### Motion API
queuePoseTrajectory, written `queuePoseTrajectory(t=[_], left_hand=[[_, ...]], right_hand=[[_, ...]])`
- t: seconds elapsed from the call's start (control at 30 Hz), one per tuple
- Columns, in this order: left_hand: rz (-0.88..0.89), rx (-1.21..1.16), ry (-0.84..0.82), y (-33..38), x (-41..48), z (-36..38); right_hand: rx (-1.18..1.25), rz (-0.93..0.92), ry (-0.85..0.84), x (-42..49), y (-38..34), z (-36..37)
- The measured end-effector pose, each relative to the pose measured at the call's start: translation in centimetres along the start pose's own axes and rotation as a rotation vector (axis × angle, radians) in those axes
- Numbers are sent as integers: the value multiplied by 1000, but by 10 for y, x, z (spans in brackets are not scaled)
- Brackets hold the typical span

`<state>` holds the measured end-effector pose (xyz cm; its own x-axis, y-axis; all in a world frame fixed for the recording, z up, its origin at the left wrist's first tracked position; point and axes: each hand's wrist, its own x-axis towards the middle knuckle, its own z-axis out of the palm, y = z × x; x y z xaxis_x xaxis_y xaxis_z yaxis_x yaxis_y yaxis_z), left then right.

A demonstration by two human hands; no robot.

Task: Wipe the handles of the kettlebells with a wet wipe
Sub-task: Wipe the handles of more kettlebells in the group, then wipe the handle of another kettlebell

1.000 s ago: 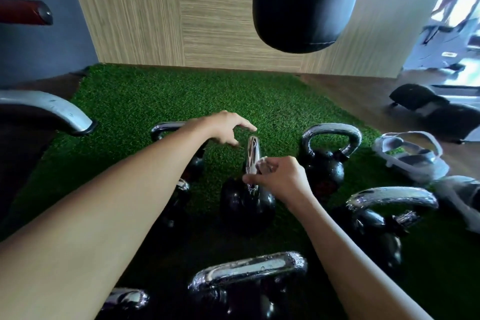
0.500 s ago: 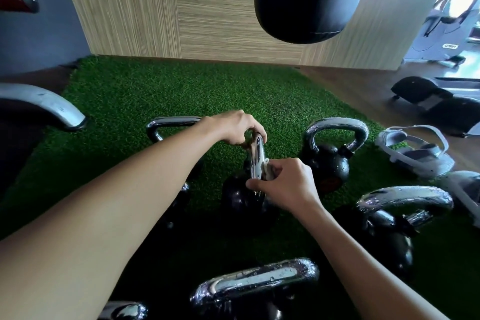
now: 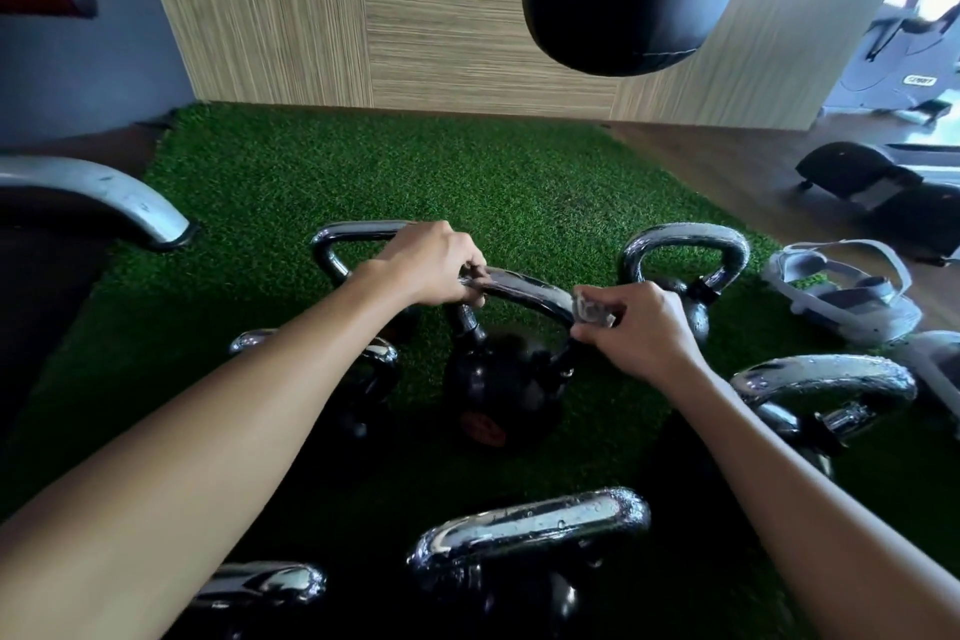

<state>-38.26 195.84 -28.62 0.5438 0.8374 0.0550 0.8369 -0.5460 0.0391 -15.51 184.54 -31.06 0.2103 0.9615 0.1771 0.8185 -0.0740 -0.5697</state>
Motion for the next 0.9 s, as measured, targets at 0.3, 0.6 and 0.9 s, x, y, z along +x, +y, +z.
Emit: queuePoseTrajectory(t=[0.3,0.6,0.9], left_hand=[[-52,9,90,-1,-26,9],[-132,-22,-44,-4,-37,-10],[27,-335,-606,40,-134,-36]], right_hand=[[-19,-136,-93,33,9,-5],[-9,-129,83,6,-1,-11],[-35,-128,-341,-86,-49,-46]])
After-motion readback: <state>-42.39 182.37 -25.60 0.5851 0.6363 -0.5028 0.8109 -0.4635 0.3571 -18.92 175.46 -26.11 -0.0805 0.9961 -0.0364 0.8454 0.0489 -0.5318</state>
